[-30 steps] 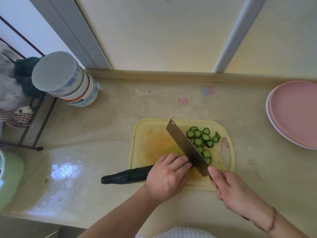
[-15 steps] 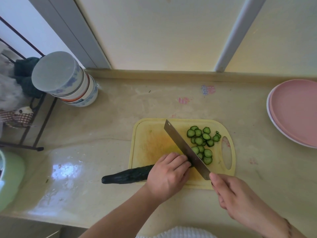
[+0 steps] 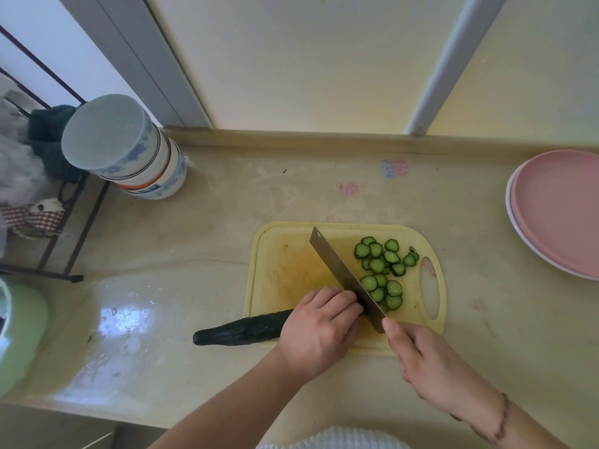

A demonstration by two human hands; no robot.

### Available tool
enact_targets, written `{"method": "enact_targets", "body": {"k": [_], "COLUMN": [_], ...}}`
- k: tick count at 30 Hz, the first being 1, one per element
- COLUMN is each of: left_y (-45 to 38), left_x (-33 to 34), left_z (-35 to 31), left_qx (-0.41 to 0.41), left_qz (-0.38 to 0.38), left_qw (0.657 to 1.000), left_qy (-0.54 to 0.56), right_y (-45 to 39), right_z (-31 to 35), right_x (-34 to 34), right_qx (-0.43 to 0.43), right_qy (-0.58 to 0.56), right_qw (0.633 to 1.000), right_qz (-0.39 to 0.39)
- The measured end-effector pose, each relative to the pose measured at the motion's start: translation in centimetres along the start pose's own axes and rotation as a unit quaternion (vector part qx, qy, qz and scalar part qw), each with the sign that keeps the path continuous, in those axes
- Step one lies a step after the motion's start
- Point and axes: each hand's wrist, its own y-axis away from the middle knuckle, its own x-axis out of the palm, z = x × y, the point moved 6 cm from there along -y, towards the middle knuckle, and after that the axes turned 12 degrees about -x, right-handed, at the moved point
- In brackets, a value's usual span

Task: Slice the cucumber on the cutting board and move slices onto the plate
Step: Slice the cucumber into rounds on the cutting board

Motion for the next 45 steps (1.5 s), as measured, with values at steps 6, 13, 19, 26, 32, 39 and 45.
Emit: {"method": "enact_targets", "body": {"k": [6,13,19,26,32,39,45], "left_y": [-0.1,0.0,0.3,-0.9,-6.6,-8.3,-9.9], "left_x": [-0.1,-0.1,-0.6,-2.8,1.5,4.0,4.3], "left_z": [0.0,-0.1,-1.1,-5.1,-5.3,-2.0,-0.9], "left_qx": [-0.009,-0.016,0.027,0.159,0.121,0.109,0.096], "left_qz": [0.006,0.014,0.013,0.008,0.151,0.185,0.204], "left_qw": [1.0,1.0,0.999,0.984,0.981,0.973,0.971], "left_qy": [0.002,-0.001,-0.022,0.081,0.013,0.078,0.078], "right_y": [0.0,0.3,1.7,1.6,0.9,2.0,3.7], "right_z": [-0.6,-0.1,1.3,1.2,0.3,0.1,-1.1], "right_x": [-0.4,-1.2,-3.1,-5.7,-4.7,-5.0,-6.0], "right_qx": [0.001,0.034,-0.058,-0.103,-0.13,-0.119,-0.108], "right_qy": [-0.019,-0.073,-0.08,0.332,0.462,0.439,0.415], "right_qw": [1.0,0.997,0.994,0.931,0.869,0.878,0.886], "right_qz": [-0.01,0.001,-0.044,-0.108,-0.117,-0.146,-0.176]}}
